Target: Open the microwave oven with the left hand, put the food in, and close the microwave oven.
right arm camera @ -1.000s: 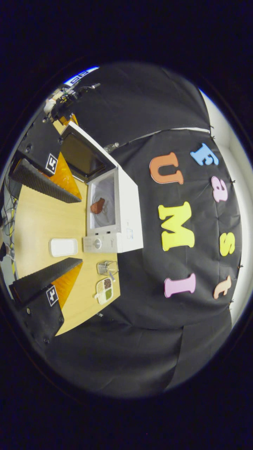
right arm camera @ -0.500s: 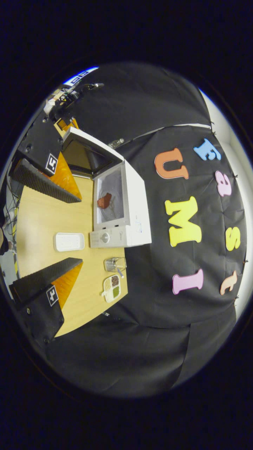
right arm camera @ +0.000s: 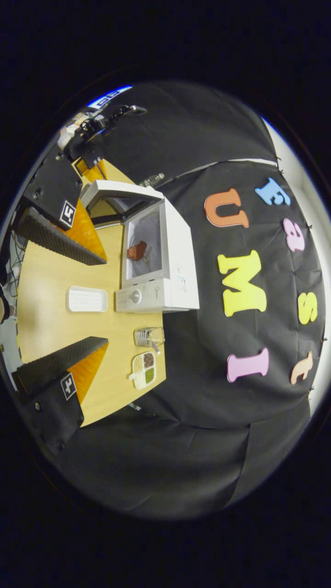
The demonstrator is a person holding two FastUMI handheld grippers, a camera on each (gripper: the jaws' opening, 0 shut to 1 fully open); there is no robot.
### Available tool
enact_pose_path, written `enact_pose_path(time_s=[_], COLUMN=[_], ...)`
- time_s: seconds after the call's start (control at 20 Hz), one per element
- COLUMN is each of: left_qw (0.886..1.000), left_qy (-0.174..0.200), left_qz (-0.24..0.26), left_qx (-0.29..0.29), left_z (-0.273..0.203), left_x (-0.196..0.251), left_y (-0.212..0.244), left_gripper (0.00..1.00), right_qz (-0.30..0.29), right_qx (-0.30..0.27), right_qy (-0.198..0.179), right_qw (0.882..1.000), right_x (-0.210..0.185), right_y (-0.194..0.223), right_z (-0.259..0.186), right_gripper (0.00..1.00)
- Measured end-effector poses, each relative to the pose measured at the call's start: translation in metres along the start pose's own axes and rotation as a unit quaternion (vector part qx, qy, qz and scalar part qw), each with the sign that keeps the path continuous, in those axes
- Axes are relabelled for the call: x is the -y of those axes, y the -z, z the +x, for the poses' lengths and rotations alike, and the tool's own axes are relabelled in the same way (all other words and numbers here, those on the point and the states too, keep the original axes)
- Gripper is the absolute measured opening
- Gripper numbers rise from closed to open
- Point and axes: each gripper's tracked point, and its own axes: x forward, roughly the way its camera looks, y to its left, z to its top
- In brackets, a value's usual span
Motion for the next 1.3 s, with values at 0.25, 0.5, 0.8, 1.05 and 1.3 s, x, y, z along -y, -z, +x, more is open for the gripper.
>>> enact_pose_path(time_s=[0.25, 0.5, 0.8, 1.05, 1.3], left_qw=[1.0, 1.0, 1.0, 1.0, 1.0], left_qy=[0.005, 0.005, 0.004, 0.001, -0.003], left_qz=[0.001, 0.005, 0.006, 0.003, 0.007], left_qx=[0.001, -0.003, -0.008, -0.013, -0.019], left_z=[0.024, 0.046, 0.075, 0.103, 0.131], left_x=[0.022, 0.036, 0.052, 0.059, 0.064], left_y=[-0.009, -0.012, -0.015, -0.018, -0.021], left_gripper=[0.0, 0.0, 0.0, 0.0, 0.0], right_qz=[0.019, 0.022, 0.017, 0.017, 0.023], right_qx=[-0.004, -0.005, -0.017, -0.026, -0.035], right_qy=[-0.009, -0.017, -0.028, -0.033, -0.033], right_qw=[1.0, 1.0, 0.999, 0.999, 0.999], right_x=[0.023, 0.042, 0.064, 0.082, 0.1], right_y=[-0.009, -0.018, -0.024, -0.03, -0.037], right_z=[0.01, 0.026, 0.046, 0.066, 0.087], right_gripper=[1.0, 1.0, 0.99, 1.0, 0.99])
